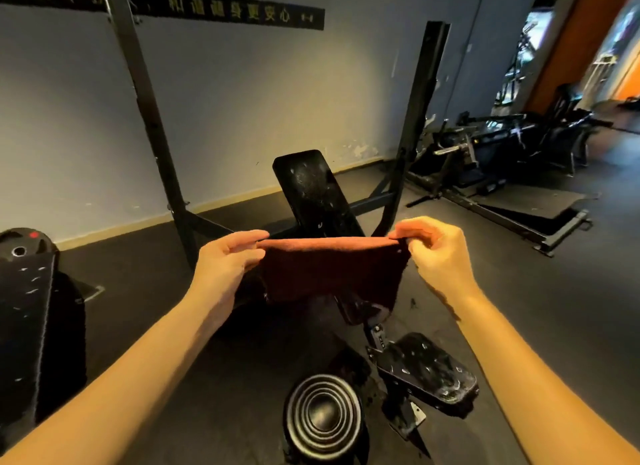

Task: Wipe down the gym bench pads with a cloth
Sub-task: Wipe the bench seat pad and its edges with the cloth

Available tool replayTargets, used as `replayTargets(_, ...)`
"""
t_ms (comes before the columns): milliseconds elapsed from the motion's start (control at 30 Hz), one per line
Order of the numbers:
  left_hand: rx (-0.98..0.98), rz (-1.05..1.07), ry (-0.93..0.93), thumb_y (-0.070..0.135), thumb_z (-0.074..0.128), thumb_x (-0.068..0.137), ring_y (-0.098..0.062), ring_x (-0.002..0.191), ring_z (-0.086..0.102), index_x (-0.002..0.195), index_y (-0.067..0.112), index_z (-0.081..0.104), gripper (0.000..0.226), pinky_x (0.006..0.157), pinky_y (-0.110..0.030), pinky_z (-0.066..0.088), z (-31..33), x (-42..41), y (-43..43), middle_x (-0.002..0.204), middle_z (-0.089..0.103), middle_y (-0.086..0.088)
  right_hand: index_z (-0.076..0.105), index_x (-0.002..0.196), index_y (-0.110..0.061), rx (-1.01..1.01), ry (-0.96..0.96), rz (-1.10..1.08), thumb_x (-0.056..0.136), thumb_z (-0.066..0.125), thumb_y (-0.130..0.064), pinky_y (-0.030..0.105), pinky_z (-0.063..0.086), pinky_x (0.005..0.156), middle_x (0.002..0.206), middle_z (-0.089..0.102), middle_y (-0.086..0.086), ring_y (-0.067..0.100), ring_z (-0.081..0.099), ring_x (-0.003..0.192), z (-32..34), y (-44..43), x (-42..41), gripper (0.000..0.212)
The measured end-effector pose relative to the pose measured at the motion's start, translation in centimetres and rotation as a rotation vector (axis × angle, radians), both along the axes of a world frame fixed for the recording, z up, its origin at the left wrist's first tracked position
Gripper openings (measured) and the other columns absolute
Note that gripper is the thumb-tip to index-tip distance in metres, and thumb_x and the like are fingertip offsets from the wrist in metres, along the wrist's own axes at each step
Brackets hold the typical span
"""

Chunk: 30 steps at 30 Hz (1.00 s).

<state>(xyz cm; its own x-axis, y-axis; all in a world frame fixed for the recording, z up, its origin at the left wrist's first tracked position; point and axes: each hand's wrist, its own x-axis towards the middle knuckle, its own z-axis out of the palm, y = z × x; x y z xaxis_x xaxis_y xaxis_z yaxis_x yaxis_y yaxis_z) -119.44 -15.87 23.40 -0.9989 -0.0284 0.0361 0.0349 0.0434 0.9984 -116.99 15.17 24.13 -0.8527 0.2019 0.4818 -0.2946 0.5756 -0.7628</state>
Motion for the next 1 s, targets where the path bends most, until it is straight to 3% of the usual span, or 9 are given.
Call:
replayTargets(100, -0.260, -0.072, 0.162, 0.001, 0.068, 0.093, -0.006, 0.103, 0.065, 0.112, 0.021, 0.076, 0.029, 0.093, -0.026, 0.049, 1.6, -4.2, -1.1, 0.106, 0.074, 0.003, 0.073, 0.115, -0.008, 0.388, 0.057, -0.125, 0.090, 0.057, 0.009, 0.022, 0.052, 0.088, 0.103, 0.072, 0.000, 0.012, 0.065, 0.095, 1.2, -1.4, -1.3, 0.034)
replayTargets(300, -0.675, -0.223, 0.515, 0.011, 0.077, 0.087, -0.007, 0.084, 0.064, 0.109, 0.025, 0.074, 0.027, 0.076, -0.024, 0.052, 4.4, -11.3, -1.9, 0.091, 0.070, 0.009, 0.069, 0.118, -0.003, 0.738, -0.048, -0.307, 0.089, 0.066, 0.002, 0.035, 0.055, 0.079, 0.103, 0.057, 0.009, 0.025, 0.059, 0.089, 4.2, -3.5, -3.3, 0.030)
replayTargets(433, -0.683, -0.464, 0.356, 0.019, 0.082, 0.083, -0.012, 0.070, 0.062, 0.083, 0.022, 0.076, 0.007, 0.067, -0.028, 0.047, 5.4, -15.2, -1.0, 0.073, 0.070, 0.002, 0.074, 0.097, -0.018, 0.782, -0.366, -0.347, 0.091, 0.066, -0.014, 0.041, 0.052, 0.075, 0.092, 0.052, -0.001, 0.022, 0.056, 0.087, 5.4, -3.1, -4.6, 0.010)
replayTargets(500, -0.671, -0.643, 0.202, 0.017, 0.082, 0.083, -0.015, 0.072, 0.064, 0.079, 0.014, 0.074, 0.009, 0.071, -0.031, 0.048, 4.6, -17.3, -0.6, 0.075, 0.071, -0.004, 0.072, 0.082, -0.019, 0.654, -0.581, -0.187, 0.085, 0.076, -0.019, 0.034, 0.047, 0.069, 0.084, 0.057, -0.001, 0.020, 0.058, 0.082, 5.0, -1.3, -5.7, 0.005)
replayTargets(567, -0.585, -0.886, 0.009, 0.012, 0.079, 0.084, -0.016, 0.082, 0.067, 0.083, 0.005, 0.069, 0.012, 0.079, -0.031, 0.048, 2.7, -19.4, -0.2, 0.086, 0.072, -0.007, 0.067, 0.072, -0.013, 0.356, -0.736, 0.047, 0.078, 0.085, -0.017, 0.029, 0.040, 0.063, 0.075, 0.060, 0.003, 0.014, 0.055, 0.070, 3.4, 0.6, -6.9, 0.020)
replayTargets(667, -0.306, -1.035, -0.306, 0.008, 0.077, 0.085, -0.019, 0.077, 0.060, 0.081, 0.008, 0.058, 0.019, 0.072, -0.027, 0.050, -2.8, -21.6, 0.9, 0.080, 0.059, -0.009, 0.062, 0.075, -0.010, -0.112, -0.910, 0.232, 0.079, 0.082, -0.014, 0.032, 0.036, 0.063, 0.080, 0.056, 0.010, 0.019, 0.052, 0.073, -1.9, 2.9, -8.6, 0.020)
replayTargets(767, -0.211, -0.686, -0.440, 0.009, 0.077, 0.084, -0.018, 0.068, 0.049, 0.075, 0.018, 0.059, 0.023, 0.064, -0.028, 0.047, -9.2, -22.4, 3.6, 0.076, 0.050, -0.010, 0.066, 0.071, -0.017, -0.467, -1.067, 0.116, 0.084, 0.075, -0.008, 0.033, 0.042, 0.059, 0.081, 0.061, 0.012, 0.022, 0.057, 0.069, -8.9, 4.3, -10.6, 0.017)
replayTargets(867, -0.200, -0.347, -0.421, 0.002, 0.078, 0.082, -0.020, 0.066, 0.051, 0.077, 0.014, 0.062, 0.021, 0.063, -0.029, 0.046, -13.4, -21.4, 7.8, 0.072, 0.054, -0.012, 0.062, 0.068, -0.015, -0.420, -1.012, -0.156, 0.085, 0.074, -0.009, 0.028, 0.038, 0.055, 0.070, 0.059, 0.008, 0.018, 0.053, 0.058, -13.2, 4.6, -12.8, 0.022)
replayTargets(1000, -0.243, -0.246, -0.316, 0.011, 0.083, 0.078, -0.023, 0.068, 0.063, 0.074, 0.013, 0.069, 0.015, 0.067, -0.040, 0.054, -15.6, -19.4, 14.8, 0.070, 0.067, -0.012, 0.067, 0.081, -0.006, -0.494, -0.821, -0.256, 0.090, 0.071, -0.009, 0.029, 0.043, 0.057, 0.074, 0.064, 0.009, 0.017, 0.056, 0.062, -15.1, 4.3, -14.2, 0.010)
